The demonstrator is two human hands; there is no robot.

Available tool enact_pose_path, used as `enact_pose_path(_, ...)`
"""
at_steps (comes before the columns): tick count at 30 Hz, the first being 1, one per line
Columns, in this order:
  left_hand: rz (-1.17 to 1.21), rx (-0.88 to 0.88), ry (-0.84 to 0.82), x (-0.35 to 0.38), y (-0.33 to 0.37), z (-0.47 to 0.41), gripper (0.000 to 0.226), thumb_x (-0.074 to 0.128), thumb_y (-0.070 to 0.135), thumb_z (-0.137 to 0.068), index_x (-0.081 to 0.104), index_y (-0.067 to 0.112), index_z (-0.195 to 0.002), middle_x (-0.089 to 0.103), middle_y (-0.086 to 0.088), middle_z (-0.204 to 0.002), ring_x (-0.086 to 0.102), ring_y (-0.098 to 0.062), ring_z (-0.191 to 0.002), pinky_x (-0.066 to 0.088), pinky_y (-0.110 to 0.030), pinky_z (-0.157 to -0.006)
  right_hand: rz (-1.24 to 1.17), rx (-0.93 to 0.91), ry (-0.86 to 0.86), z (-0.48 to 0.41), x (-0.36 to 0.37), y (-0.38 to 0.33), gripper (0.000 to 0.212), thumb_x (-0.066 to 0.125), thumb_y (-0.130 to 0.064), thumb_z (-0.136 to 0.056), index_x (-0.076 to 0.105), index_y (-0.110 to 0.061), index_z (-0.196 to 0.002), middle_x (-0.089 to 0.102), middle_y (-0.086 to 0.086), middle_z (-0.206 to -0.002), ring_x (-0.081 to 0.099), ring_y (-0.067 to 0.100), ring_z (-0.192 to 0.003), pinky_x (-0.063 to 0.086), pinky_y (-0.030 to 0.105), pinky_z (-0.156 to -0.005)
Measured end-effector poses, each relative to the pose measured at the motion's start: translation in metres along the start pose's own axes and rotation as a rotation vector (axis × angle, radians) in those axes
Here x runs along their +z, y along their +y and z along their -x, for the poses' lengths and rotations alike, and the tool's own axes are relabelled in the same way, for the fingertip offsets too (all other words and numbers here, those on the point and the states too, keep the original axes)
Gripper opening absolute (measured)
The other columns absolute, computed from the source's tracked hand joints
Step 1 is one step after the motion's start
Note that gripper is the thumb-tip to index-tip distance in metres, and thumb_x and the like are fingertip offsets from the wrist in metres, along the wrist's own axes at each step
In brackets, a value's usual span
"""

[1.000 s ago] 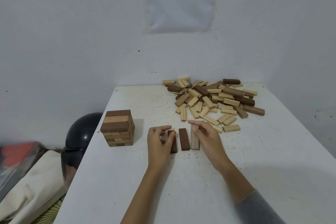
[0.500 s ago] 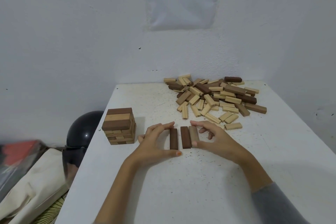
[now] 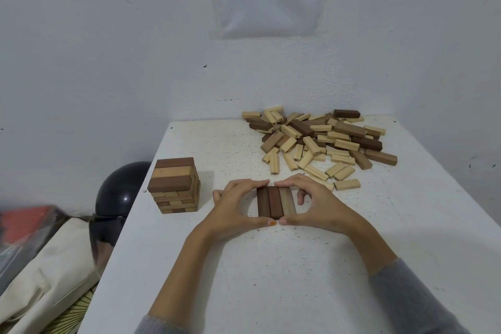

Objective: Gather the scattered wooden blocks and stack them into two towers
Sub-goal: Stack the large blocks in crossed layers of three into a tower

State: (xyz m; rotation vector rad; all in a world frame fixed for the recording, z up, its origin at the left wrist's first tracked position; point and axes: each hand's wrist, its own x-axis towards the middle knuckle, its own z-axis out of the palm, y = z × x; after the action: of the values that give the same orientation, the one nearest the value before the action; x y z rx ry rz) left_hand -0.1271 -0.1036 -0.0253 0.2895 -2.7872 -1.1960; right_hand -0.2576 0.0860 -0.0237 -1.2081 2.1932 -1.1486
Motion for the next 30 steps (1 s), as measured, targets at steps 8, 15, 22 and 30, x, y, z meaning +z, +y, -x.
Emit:
enact_pose_path(8, -0.002, 0.029, 0.011, -0.0004, 0.0007, 0.0013, 0.077, 0.084, 0.046, -0.068, 0.043, 0.053, -0.133, 0.042, 0.029, -0.132, 0.019, 0.013, -0.129, 0.011, -0.014, -0.100, 0.001, -0.016, 0.044, 0.0029, 0.0045, 0.0002, 0.070, 0.088, -0.035, -0.065, 0.055, -0.043, -0.127, 0.053, -0.032, -0.109, 0.047, 0.009, -0.080, 0.041, 0.013, -0.074)
enact_pose_path(15, -0.001, 0.038, 0.062, 0.0029, -0.0002, 0.0040, 0.078, 0.086, 0.044, -0.065, 0.046, 0.052, -0.131, 0.045, 0.029, -0.132, 0.023, 0.013, -0.129, 0.011, -0.013, -0.099, 0.011, 0.006, 0.043, 0.0033, 0.0057, 0.0016, 0.071, 0.088, -0.042, -0.063, 0.053, -0.051, -0.124, 0.058, -0.017, -0.105, 0.047, 0.008, -0.083, 0.044, 0.023, -0.078)
enact_pose_path(22, -0.008, 0.038, 0.065, 0.0033, -0.0007, 0.0059, 0.078, 0.085, 0.047, -0.066, 0.046, 0.050, -0.134, 0.036, 0.036, -0.128, 0.016, 0.023, -0.126, 0.004, -0.002, -0.096, 0.008, 0.015, 0.043, 0.0032, 0.0058, 0.0025, 0.077, 0.088, -0.046, -0.060, 0.051, -0.052, -0.128, 0.056, -0.010, -0.098, 0.045, 0.005, -0.083, 0.039, 0.016, -0.076)
enact_pose_path(30, -0.008, 0.051, 0.073, 0.0047, -0.0035, 0.0050, 0.080, 0.086, 0.048, -0.064, 0.047, 0.049, -0.134, 0.044, 0.024, -0.136, 0.021, 0.011, -0.134, 0.005, -0.005, -0.097, 0.018, 0.005, 0.041, 0.0034, 0.0054, 0.0020, 0.076, 0.087, -0.045, -0.061, 0.051, -0.053, -0.127, 0.053, -0.012, -0.094, 0.045, 0.006, -0.082, 0.039, 0.020, -0.076)
